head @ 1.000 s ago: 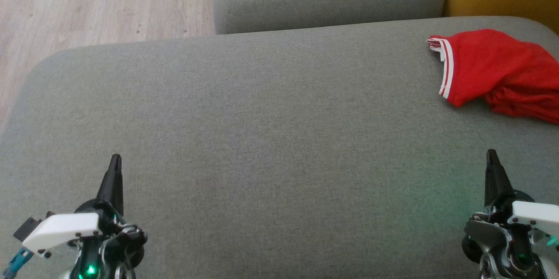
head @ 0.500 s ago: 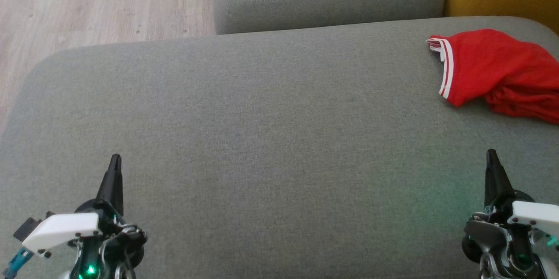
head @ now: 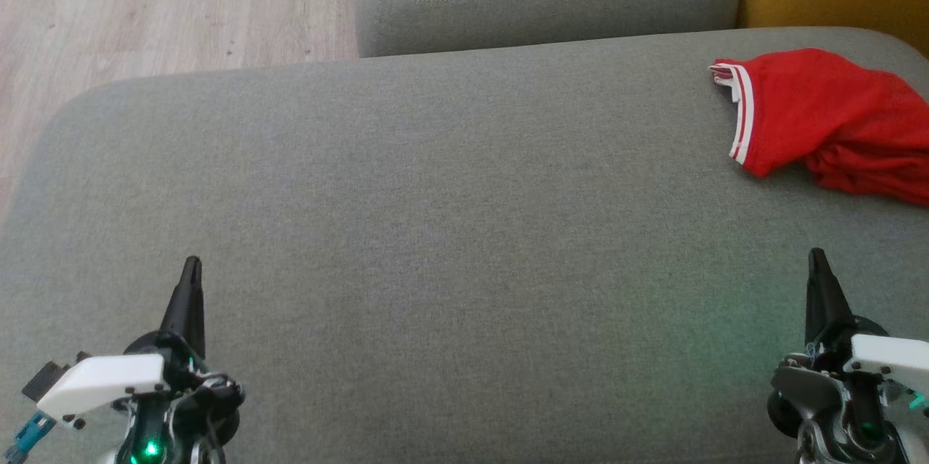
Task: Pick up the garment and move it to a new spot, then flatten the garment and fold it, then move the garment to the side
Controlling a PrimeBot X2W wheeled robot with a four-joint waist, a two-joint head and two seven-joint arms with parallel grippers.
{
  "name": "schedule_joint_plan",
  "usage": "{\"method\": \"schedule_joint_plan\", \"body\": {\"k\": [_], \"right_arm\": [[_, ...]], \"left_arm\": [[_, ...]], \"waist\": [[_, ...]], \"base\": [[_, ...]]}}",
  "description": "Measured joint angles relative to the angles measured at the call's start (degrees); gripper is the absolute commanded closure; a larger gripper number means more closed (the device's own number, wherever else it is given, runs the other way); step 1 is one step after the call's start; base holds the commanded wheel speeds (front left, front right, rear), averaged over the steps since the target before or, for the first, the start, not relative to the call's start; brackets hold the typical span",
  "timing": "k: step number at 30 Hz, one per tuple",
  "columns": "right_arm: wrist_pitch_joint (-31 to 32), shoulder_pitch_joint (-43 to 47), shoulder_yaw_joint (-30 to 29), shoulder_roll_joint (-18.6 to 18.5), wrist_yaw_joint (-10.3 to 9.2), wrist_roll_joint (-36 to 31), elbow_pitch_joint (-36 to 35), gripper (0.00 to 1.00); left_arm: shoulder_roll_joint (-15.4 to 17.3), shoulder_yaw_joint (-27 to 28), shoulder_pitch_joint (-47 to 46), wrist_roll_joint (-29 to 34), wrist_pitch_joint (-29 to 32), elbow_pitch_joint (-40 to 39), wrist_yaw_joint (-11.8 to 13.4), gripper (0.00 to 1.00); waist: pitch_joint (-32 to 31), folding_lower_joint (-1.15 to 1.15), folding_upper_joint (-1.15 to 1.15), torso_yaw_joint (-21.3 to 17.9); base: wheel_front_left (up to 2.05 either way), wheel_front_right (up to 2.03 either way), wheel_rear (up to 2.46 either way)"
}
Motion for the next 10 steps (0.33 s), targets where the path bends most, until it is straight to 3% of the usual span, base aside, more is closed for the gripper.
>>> {"method": "schedule_joint_plan", "body": {"k": [10], "right_arm": [[0.01,0.0,-0.01,0.0,0.0,0.0,0.0,1.0]], "left_arm": [[0.0,0.0,0.0,0.0,0.0,0.0,0.0,1.0]], "waist": [[0.0,0.0,0.0,0.0]], "base": [[0.0,0.0,0.0]]}}
